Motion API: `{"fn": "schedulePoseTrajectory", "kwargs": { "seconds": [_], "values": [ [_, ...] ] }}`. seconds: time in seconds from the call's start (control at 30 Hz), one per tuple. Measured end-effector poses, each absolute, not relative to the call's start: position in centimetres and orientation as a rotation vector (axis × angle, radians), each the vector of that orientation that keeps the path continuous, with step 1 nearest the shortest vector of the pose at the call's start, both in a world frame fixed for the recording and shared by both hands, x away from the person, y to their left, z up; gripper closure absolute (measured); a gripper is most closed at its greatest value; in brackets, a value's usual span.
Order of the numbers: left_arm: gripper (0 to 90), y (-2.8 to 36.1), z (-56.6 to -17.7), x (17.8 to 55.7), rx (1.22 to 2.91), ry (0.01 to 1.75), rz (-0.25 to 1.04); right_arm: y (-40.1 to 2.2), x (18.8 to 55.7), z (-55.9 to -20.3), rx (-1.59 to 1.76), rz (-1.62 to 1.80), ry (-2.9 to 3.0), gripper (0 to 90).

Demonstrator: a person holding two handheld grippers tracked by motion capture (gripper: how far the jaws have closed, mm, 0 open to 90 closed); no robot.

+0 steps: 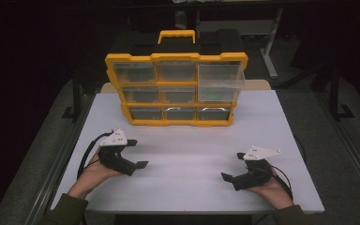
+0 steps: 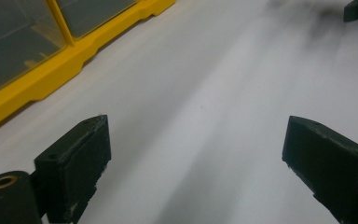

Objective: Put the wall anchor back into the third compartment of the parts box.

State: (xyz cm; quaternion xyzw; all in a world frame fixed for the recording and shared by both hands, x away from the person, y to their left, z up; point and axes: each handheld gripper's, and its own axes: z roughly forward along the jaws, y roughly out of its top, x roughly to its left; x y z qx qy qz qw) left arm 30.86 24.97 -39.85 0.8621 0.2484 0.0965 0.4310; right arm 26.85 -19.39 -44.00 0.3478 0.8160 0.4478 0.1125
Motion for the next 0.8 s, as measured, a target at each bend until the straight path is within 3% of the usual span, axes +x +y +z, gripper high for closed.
{"fn": "schedulePoseTrajectory", "kwargs": {
  "seconds": [0.33,0.8],
  "values": [
    [0.2,26.7,-41.9,29.6,2.085,0.655,0.235,-19.4,26.9,-44.1,1.021,1.308,2.396,1.6],
    [0.0,27.2,-43.6,28.9,2.080,0.697,0.241,-19.4,26.8,-44.1,1.019,1.301,2.396,1.6]
  ]
}}
